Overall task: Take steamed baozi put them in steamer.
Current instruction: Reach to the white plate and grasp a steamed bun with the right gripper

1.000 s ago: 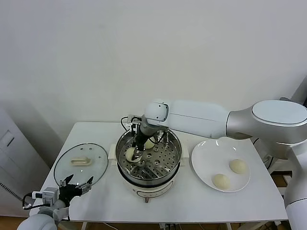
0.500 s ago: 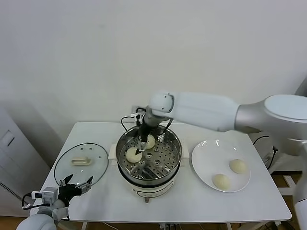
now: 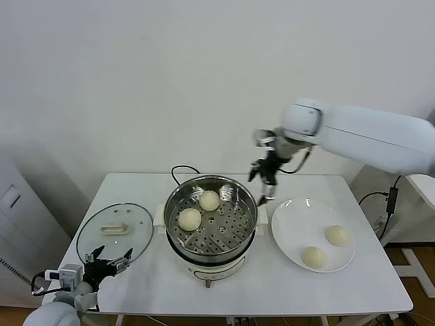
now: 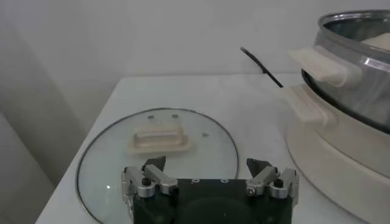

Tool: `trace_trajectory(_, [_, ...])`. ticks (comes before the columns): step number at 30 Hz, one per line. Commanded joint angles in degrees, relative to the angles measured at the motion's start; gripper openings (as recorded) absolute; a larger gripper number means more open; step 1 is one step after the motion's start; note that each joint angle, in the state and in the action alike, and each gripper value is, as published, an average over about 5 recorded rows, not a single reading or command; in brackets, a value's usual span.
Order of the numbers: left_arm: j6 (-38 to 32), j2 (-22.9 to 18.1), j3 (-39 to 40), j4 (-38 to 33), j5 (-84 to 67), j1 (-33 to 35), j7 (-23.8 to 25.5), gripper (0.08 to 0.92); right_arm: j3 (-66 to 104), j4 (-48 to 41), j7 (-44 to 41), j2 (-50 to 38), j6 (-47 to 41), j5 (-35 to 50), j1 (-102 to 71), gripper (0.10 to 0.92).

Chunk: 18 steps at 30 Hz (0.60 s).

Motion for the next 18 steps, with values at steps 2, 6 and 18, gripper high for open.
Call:
trace_trajectory(2, [0.14,0.23,-0.10,0.02,0.00,-0.18,0.02,0.823,2.25,1.11,-5.76,-15.67,7.20,-13.24,-7.59,0.823])
trace_trajectory(6, [0.23,0.31,-0.07,0.09,-0.01,-0.24,0.00,0.823,7.82,-0.94,-5.90,-16.09,8.71,-17.62,-14.41,0.823])
trace_trajectory(18, [0.29,0.08,-0.14,-0.03,0.06,-0.09,-0.01,0.823,19.24,-5.57,-5.26,-15.01,11.13,-25.20,-29.04,0.823])
